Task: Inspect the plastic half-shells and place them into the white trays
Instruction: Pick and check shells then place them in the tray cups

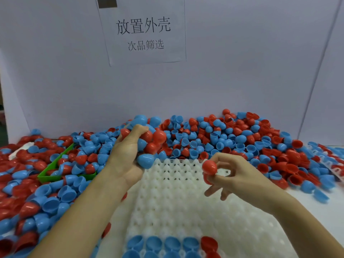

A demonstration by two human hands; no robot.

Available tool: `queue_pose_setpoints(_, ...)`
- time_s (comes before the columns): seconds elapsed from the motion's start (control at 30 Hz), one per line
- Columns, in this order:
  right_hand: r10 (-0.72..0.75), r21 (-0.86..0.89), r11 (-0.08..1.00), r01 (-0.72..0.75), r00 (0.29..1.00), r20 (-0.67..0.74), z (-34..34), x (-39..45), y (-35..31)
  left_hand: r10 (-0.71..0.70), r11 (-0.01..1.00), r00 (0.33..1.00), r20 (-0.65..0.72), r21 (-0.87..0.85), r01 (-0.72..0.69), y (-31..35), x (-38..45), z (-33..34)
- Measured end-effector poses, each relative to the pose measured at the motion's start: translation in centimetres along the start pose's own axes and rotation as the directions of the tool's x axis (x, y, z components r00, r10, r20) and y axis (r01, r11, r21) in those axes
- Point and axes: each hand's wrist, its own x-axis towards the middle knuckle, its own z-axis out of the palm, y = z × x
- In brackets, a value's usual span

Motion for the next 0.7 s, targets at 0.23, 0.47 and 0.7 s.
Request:
queue_pose_setpoints(0.23, -0.101, -0.155, 0.984, 0.091, 0.993, -0.061, 0.2, -2.6, 1.8, 0.004, 1.000, 0.994, -0.112, -0.010, -0.005, -1.0, -1.9, -5.5)
queue_pose_setpoints(0.47, -0.169, -0.318, 0.944, 0.092, 0.960, -0.224, 0.4, -2.8, 2.3, 0.000, 0.997, 0.996, -0.092, 0.074, 0.007, -2.4, -2.9, -7.0)
queue_pose_setpoints(0.7, -0.088, -0.278, 0.960, 0.018, 0.967, -0.239, 0.3, -2.2, 3.4, -0.004, 0.996, 0.992, -0.125, 0.090, 0.015, -2.9, -3.2, -6.7)
